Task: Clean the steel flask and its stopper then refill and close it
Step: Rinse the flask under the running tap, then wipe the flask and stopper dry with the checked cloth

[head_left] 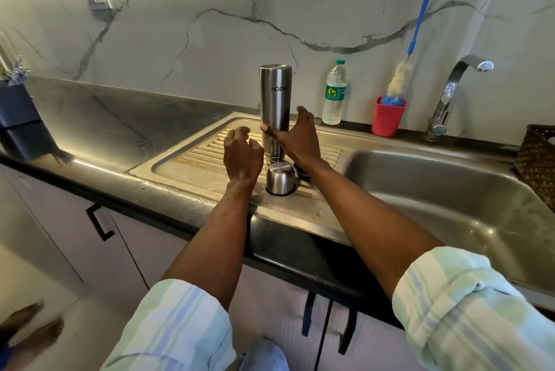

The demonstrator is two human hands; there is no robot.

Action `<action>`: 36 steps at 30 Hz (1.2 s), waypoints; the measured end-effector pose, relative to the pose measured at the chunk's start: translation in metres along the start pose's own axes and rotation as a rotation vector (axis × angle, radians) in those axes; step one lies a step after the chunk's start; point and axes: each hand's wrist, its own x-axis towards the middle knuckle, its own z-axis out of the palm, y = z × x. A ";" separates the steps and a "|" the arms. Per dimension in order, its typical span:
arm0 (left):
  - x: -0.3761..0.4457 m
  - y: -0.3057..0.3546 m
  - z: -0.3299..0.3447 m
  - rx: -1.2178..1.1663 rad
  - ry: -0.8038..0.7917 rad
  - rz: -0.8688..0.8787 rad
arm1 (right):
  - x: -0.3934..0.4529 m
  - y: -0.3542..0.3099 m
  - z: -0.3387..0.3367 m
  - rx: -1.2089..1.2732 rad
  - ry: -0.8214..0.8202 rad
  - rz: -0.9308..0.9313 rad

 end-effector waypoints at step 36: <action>-0.277 0.319 0.161 -0.487 -0.633 0.490 | -0.050 0.173 -0.471 -0.860 0.036 0.610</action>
